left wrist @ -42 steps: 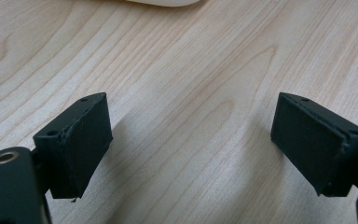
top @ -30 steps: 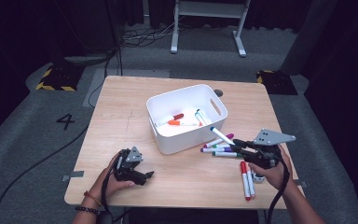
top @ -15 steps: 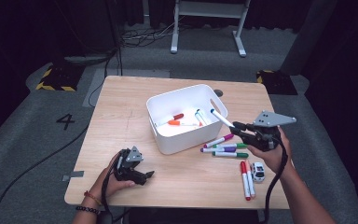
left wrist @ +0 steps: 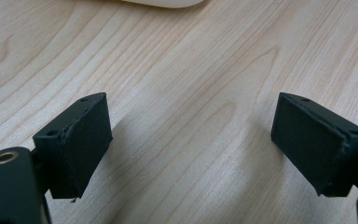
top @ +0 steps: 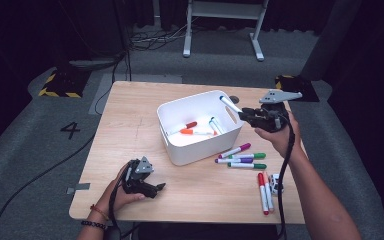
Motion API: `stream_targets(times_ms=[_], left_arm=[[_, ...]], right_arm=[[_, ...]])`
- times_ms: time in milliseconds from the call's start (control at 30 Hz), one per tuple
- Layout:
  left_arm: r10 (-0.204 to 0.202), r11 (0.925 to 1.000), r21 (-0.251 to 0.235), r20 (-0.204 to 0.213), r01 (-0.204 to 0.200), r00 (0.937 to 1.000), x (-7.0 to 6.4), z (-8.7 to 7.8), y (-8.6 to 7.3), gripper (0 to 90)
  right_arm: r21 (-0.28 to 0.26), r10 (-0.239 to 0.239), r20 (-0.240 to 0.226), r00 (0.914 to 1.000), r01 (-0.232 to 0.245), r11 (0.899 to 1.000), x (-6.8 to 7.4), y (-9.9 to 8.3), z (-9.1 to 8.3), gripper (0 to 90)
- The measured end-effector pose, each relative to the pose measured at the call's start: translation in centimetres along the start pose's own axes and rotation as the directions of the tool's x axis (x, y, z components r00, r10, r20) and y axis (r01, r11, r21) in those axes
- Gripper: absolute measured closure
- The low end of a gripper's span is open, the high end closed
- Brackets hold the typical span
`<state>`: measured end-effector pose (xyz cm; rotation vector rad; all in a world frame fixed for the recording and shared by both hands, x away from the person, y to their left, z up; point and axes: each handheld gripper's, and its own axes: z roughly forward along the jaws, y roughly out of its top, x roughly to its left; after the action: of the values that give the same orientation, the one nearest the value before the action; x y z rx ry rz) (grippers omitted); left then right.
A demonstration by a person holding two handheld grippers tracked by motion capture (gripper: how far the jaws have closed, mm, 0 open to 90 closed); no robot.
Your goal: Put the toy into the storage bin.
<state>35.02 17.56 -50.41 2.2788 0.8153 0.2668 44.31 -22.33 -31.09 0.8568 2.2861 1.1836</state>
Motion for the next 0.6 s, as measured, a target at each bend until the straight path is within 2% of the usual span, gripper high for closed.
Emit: stream_targets(times_ms=[67, 100, 167, 433, 600], left_arm=[[0.000, 1.0000, 0.000, 0.000, 0.000, 1.0000, 0.0, 0.0, 0.0, 12.4], [0.000, 1.0000, 0.000, 0.000, 0.000, 1.0000, 0.0, 0.0, 0.0, 12.4], [0.000, 1.0000, -0.001, 0.000, 0.000, 1.0000, 0.0, 0.0, 0.0, 12.4], [0.000, 1.0000, 0.000, 0.000, 0.000, 1.0000, 0.0, 0.0, 0.0, 12.4], [0.000, 1.0000, 0.000, 0.000, 0.000, 1.0000, 0.0, 0.0, 0.0, 12.4]], right_arm=[[0.011, 0.005, 0.010, 0.9999, -0.005, 1.000, -0.1, 0.2, 0.3, 74.8], [0.020, 0.001, 0.009, 1.0000, -0.001, 1.000, -0.3, 0.7, 1.2, 74.9], [0.025, 0.006, 0.010, 0.9999, -0.006, 1.000, -0.3, 0.8, 1.6, 74.8], [0.094, 0.018, 0.023, 0.9996, -0.020, 0.995, -0.6, 1.5, 5.1, 74.9], [0.135, -0.001, 0.041, 0.9992, -0.005, 0.991, -0.9, 1.9, 6.8, 74.8]])
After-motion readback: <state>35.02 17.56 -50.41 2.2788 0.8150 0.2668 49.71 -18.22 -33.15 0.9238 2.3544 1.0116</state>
